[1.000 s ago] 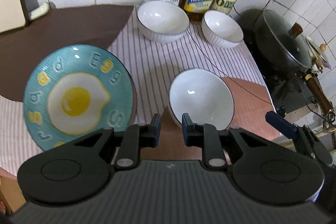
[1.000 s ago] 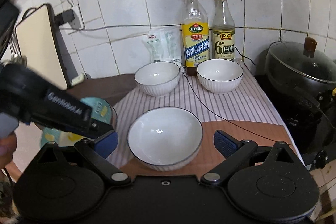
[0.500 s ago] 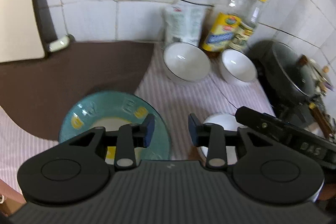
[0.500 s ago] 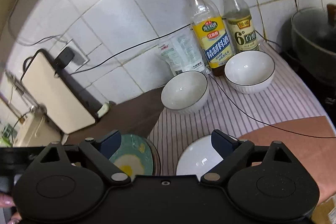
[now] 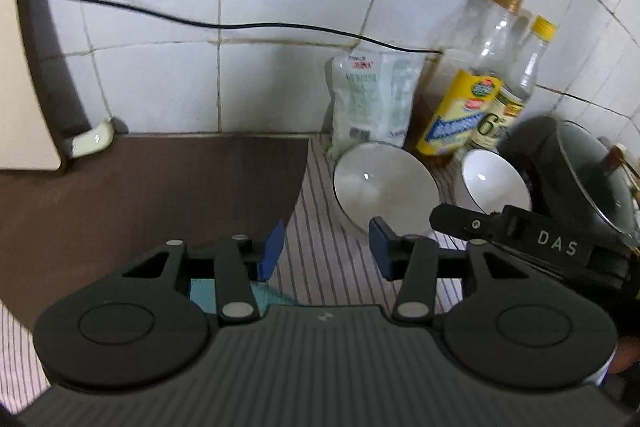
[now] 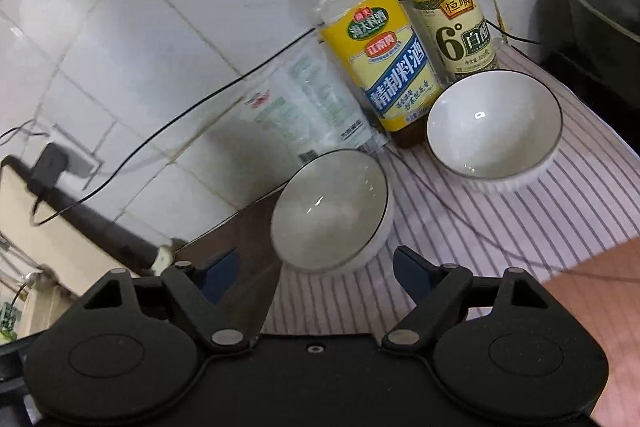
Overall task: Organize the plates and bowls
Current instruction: 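Carry the white bowl with the left gripper toward the bowl by the bottles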
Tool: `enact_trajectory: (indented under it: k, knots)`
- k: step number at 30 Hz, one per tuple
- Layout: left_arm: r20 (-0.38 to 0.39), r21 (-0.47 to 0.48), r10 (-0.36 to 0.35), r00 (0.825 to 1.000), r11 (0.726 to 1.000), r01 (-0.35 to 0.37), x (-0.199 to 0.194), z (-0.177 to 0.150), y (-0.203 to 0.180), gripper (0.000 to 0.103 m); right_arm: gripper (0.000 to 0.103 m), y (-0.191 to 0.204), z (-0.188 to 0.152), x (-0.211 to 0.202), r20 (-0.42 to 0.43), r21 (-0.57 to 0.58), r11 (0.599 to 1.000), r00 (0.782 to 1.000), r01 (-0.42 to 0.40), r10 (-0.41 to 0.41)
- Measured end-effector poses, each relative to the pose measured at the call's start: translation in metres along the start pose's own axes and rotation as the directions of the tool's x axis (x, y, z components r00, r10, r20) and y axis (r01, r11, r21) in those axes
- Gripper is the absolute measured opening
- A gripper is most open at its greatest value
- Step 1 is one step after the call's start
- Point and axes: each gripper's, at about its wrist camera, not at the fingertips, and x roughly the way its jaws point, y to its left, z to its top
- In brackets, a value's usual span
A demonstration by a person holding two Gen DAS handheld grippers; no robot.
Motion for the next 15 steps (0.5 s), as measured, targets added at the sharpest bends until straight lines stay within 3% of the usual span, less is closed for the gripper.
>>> enact_trajectory:
  k: [6, 9, 15]
  knots:
    - [-0.010, -0.050, 0.007, 1.000, 0.999, -0.007, 0.045, 0.017, -0.001, 0.052, 0.076, -0.011, 0.018, 0.036, -0.041, 0.012, 0.997, 0.996, 0.082, -0.081]
    - [-0.044, -0.080, 0.003, 0.999, 0.997, -0.007, 0.072, 0.020, 0.001, 0.062, 0.072, -0.018, 0.023, 0.053, -0.104, 0.034, 0.992, 0.988, 0.118, -0.114]
    - [-0.085, -0.077, -0.011, 0.996, 0.997, 0.004, 0.099, 0.024, 0.004, 0.062, 0.069, -0.021, 0.027, 0.065, -0.104, 0.016, 0.990, 0.985, 0.142, -0.139]
